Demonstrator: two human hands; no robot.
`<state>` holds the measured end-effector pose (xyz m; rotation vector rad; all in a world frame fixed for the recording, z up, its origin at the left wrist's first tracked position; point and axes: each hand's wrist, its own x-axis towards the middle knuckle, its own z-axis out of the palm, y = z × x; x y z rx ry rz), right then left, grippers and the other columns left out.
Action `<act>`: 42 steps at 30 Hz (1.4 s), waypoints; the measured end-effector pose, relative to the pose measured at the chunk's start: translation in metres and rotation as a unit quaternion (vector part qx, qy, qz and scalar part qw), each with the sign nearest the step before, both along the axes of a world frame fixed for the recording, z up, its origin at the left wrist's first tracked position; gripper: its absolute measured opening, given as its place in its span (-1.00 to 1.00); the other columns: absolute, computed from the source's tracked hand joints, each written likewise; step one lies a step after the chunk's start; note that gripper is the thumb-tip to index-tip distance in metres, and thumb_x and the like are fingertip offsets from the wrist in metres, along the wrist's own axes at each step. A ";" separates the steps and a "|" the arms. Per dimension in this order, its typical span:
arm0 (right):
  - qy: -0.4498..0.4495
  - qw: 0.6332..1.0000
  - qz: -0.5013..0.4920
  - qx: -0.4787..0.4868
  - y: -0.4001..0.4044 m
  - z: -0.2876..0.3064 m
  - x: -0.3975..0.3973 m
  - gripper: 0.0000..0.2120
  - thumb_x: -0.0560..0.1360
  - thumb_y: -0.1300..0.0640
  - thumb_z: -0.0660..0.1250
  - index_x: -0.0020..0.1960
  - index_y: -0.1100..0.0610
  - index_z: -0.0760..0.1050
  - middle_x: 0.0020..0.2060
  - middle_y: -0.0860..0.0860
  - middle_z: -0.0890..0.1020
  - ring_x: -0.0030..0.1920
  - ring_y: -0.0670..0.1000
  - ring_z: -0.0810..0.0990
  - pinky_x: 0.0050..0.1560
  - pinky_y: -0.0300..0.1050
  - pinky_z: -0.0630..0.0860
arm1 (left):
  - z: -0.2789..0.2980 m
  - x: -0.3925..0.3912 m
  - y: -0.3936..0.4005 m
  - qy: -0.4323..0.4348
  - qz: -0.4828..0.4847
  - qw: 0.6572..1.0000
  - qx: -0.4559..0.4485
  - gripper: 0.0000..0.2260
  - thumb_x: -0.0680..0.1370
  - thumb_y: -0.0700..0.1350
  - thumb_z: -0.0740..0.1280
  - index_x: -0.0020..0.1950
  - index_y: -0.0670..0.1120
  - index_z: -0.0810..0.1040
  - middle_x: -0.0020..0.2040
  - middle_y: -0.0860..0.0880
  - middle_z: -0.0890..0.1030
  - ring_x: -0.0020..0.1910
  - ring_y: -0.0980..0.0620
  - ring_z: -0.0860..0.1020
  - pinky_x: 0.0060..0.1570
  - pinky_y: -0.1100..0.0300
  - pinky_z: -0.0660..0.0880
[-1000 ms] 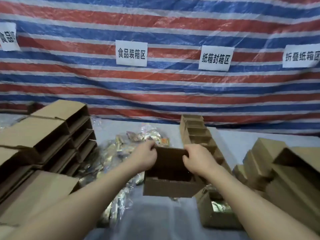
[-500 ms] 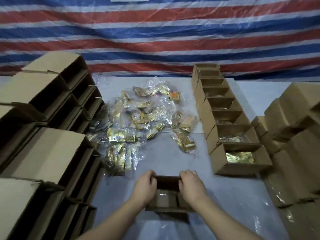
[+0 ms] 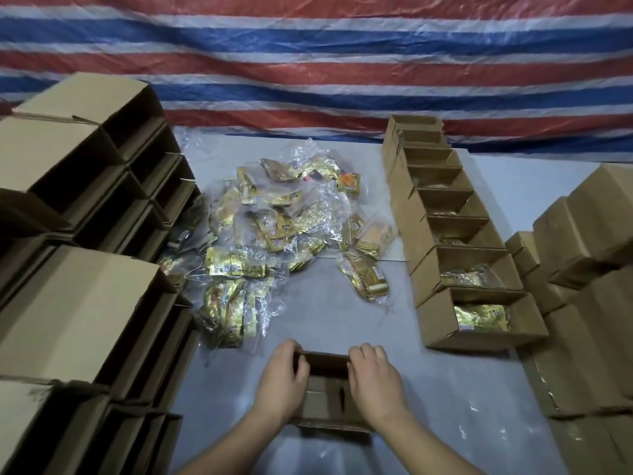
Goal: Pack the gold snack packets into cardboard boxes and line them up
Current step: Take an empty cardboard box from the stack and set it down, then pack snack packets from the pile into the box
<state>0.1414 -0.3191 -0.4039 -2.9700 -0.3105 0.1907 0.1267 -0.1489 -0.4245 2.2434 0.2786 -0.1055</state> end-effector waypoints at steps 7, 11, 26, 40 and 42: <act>-0.021 1.000 -0.002 -0.002 0.000 0.001 -0.002 -0.67 0.51 -0.11 0.11 -0.10 0.03 0.58 -0.19 -0.04 0.61 -0.11 0.07 0.59 -0.02 0.03 0.53 | 0.005 -0.006 -0.002 0.010 0.021 1.000 0.000 -0.92 0.57 -0.16 0.21 0.01 -0.01 0.46 -0.03 0.06 0.52 0.01 0.03 0.50 0.07 0.13 0.42; -0.010 0.999 -0.049 -0.003 -0.002 0.005 0.017 -0.39 0.51 -0.24 -0.16 0.00 -0.02 0.63 -0.13 -0.04 0.67 -0.03 0.07 0.61 0.28 0.15 0.33 | 0.018 0.004 0.007 0.024 0.094 0.995 -0.009 -0.73 0.55 -0.11 0.18 0.23 -0.02 0.49 0.20 0.04 0.52 0.20 0.02 0.47 0.24 0.07 0.39; 0.064 0.976 -0.121 0.169 -0.042 -0.002 0.043 -0.42 0.49 -0.29 -0.15 0.10 -0.03 0.53 -0.07 -0.12 0.56 -0.01 -0.09 0.50 -0.02 -0.15 0.39 | -0.010 0.261 -0.106 -0.008 -0.444 0.735 0.513 -0.27 0.57 -0.04 0.33 0.59 -0.08 -0.04 0.60 -0.11 0.02 0.56 -0.15 0.04 0.51 -0.17 0.00; 0.055 0.947 -0.209 0.238 -0.079 -0.012 0.083 -0.69 0.63 0.00 0.15 -0.28 0.02 0.32 -0.24 0.00 0.53 -0.12 0.09 0.52 -0.14 -0.03 0.31 | -0.065 0.260 -0.095 0.023 -0.461 0.734 0.499 -0.37 0.46 0.13 0.38 0.42 -0.12 0.29 0.37 -0.16 0.36 0.35 -0.16 0.35 0.39 -0.03 0.22; 0.064 0.938 -0.223 0.257 -0.072 -0.010 0.082 -0.67 0.63 0.00 0.15 -0.30 0.02 0.32 -0.28 -0.04 0.49 -0.14 0.07 0.51 -0.16 -0.06 0.31 | -0.059 0.250 -0.082 0.062 -0.424 0.802 0.417 -0.47 0.45 0.16 0.39 0.29 -0.08 0.36 0.26 -0.13 0.50 0.22 -0.14 0.49 0.24 0.03 0.35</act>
